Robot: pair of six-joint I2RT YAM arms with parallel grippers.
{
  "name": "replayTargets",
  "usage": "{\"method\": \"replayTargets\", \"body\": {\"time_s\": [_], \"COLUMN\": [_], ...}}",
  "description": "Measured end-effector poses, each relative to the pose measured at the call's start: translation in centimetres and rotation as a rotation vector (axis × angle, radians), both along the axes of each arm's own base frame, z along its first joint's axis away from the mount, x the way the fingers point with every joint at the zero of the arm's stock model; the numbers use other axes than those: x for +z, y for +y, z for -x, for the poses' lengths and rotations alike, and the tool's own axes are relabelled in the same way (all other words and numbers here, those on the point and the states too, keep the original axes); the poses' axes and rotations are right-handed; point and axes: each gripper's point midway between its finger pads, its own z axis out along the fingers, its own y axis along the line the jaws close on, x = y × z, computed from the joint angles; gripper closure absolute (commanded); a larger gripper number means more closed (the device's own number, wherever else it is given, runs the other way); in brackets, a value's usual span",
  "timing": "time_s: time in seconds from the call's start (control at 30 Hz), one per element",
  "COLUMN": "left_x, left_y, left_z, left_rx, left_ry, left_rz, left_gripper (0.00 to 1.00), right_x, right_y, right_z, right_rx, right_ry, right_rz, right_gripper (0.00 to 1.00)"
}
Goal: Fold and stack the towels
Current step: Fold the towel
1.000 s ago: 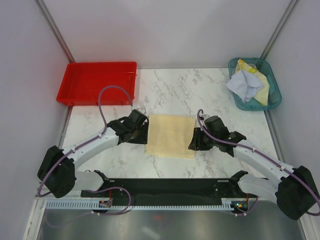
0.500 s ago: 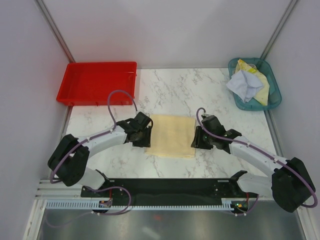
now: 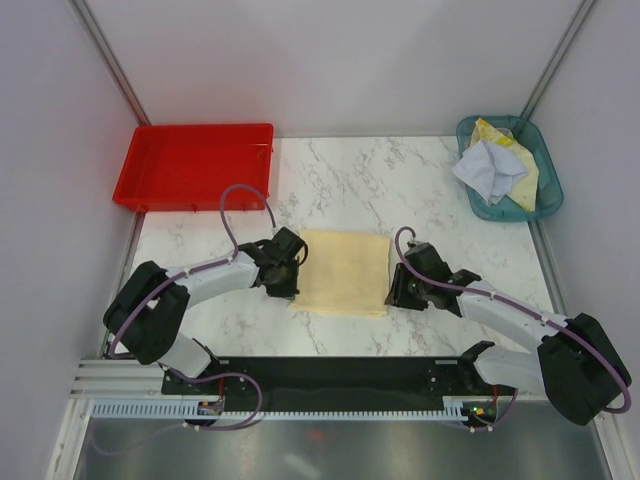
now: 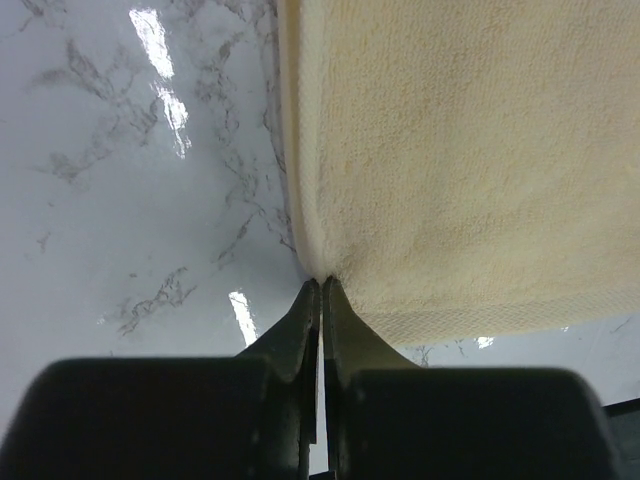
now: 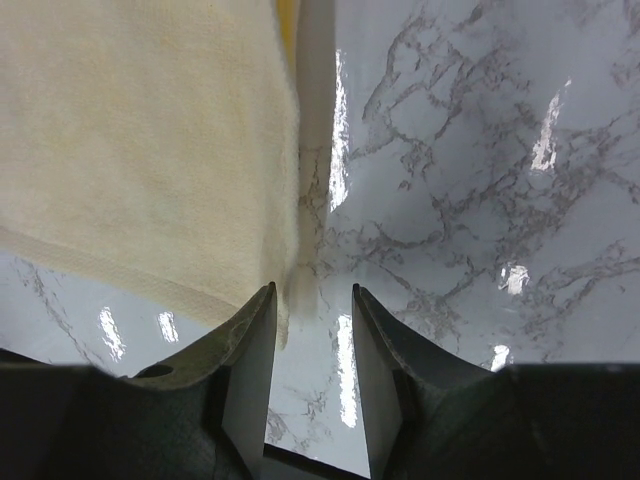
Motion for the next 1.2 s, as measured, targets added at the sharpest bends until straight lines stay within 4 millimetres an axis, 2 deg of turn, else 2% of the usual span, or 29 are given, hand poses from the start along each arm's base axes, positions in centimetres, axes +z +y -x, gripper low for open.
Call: {"method": "replayTargets", "body": {"time_s": [0.27,0.53,0.63,0.67,0.73,0.77,0.87,1.03,1.07,1.1,1.13,1.17,1.2], "left_x": [0.0,0.0,0.0,-0.1,0.0,0.0,0.0,0.0,0.0,0.0,0.0,-0.1,-0.1], "left_y": [0.1,0.1,0.1,0.1,0.1,0.1,0.3,0.7,0.9,1.0,1.1,1.2,1.2], "left_z": [0.1,0.1,0.1,0.1,0.1,0.1,0.2,0.7,0.8,0.8,0.9,0.9,0.9], "left_rx": [0.013,0.019,0.02,0.02,0.02,0.02,0.021,0.024,0.028,0.032,0.035,0.041,0.045], "left_ry": [-0.005,-0.004,-0.004,-0.004,-0.004,-0.003,0.001,0.022,0.026,0.03,0.032,0.033,0.034], "left_rz": [0.005,0.008,0.007,0.007,0.007,0.006,0.0,-0.023,-0.029,-0.034,-0.038,-0.042,-0.044], "left_gripper": [0.98,0.98,0.98,0.98,0.98,0.98,0.98,0.97,0.95,0.87,0.85,0.82,0.73], "right_x": [0.3,0.3,-0.4,-0.6,-0.6,-0.4,0.4,2.4,2.7,2.8,2.8,2.7,2.3], "right_y": [0.3,1.4,1.2,1.1,1.2,1.4,2.0,3.0,3.2,3.3,3.3,3.3,3.2], "right_z": [-0.6,0.3,1.1,1.2,1.3,1.2,0.9,0.4,0.4,0.3,0.3,0.4,0.6], "right_rx": [-0.008,-0.018,-0.038,-0.042,-0.049,-0.052,-0.049,-0.035,-0.033,-0.034,-0.035,-0.037,-0.043], "right_ry": [-0.021,0.001,0.022,0.029,0.033,0.031,0.012,-0.041,-0.045,-0.048,-0.048,-0.049,-0.04], "right_rz": [-0.017,-0.107,-0.12,-0.121,-0.132,-0.141,-0.182,-0.261,-0.272,-0.279,-0.284,-0.289,-0.286], "right_gripper": [0.56,0.58,0.65,0.75,0.84,0.92,1.0,1.0,1.0,0.99,0.93,0.76,0.7]}}
